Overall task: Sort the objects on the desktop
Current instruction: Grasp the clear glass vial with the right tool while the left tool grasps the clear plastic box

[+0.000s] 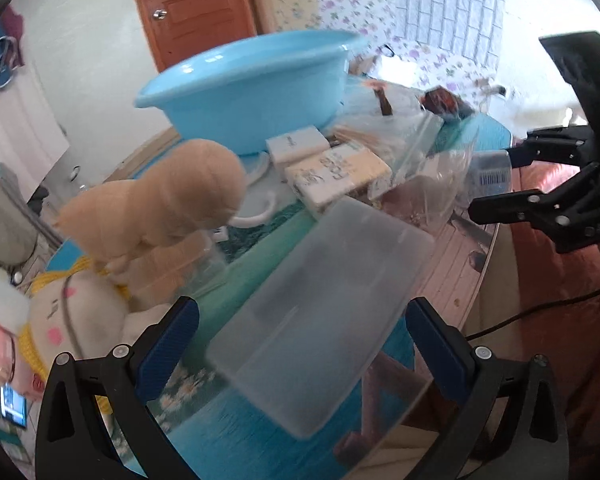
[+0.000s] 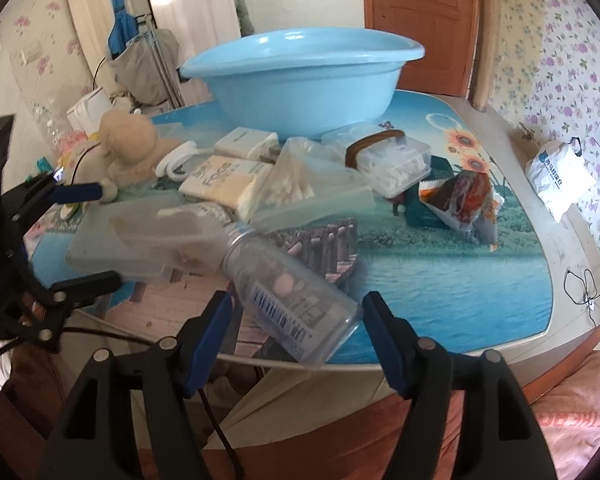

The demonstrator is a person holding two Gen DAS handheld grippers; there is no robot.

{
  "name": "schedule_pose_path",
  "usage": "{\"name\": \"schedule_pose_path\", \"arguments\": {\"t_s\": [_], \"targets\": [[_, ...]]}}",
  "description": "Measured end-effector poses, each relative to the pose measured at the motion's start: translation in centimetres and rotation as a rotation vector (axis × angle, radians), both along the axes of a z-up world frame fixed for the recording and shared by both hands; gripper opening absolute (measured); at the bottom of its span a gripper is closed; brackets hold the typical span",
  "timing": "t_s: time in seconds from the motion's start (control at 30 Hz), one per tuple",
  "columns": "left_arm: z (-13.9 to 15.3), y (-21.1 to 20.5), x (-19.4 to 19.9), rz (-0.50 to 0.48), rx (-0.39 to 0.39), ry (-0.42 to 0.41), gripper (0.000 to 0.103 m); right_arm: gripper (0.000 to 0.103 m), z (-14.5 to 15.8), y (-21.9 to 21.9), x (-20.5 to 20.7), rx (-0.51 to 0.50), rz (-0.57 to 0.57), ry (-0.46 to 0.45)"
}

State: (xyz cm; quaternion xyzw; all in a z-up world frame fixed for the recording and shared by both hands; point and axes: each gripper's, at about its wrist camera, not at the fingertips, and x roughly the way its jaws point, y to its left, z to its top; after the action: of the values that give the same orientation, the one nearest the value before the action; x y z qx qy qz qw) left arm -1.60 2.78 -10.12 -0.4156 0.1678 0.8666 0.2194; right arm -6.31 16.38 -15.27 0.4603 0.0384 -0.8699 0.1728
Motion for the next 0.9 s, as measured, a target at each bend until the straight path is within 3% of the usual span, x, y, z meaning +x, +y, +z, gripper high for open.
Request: {"name": "schedule_pose_path", "arguments": {"t_s": [0.3,0.4,0.43,0.47,0.57,0.7,0.77,0.9], "targets": [[-0.3,0.5,1.3,-0.056,0.109,-0.065,0.102,0.07,0.1,-0.5,0.8,0.018,0.052,-0.005],[-0.1,0.0,2.0,-0.055,0.142,-0.069,0.083,0.071,0.0,-0.7,0.8,0.028,0.062,0.002],[0.0,-0.2,2.0,-0.053,0.151,-0.07,0.072,0.071,-0.1,-0.7,0.8,0.038,0.066,0.011],[0.1,-0.7,1.9,-0.048,0.18,-0.078,0.069,0.072,-0.2,-0.7,0.8,0.046,0.066,0.018],[0.2,-1.5,1.5,-0.051,0.201,-0.098,0.069,0.073,-0.3,-0.5,0.4,0.062,0.062,0.031],[-0.5,-0.3,1.4,-0.06,0.159,-0.095,0.073,0.073,-0.1,-0.2,-0.1,0.052,0.063,0.052],[-0.9,0.2,1.4,-0.069,0.137,-0.08,0.08,0.073,0.0,-0.4,-0.2,0.065,0.065,0.071],[-1.2,1.4,0.6,-0.069,0.135,-0.066,0.08,0.072,-0.1,-0.8,0.1,0.055,0.095,0.068]]}}
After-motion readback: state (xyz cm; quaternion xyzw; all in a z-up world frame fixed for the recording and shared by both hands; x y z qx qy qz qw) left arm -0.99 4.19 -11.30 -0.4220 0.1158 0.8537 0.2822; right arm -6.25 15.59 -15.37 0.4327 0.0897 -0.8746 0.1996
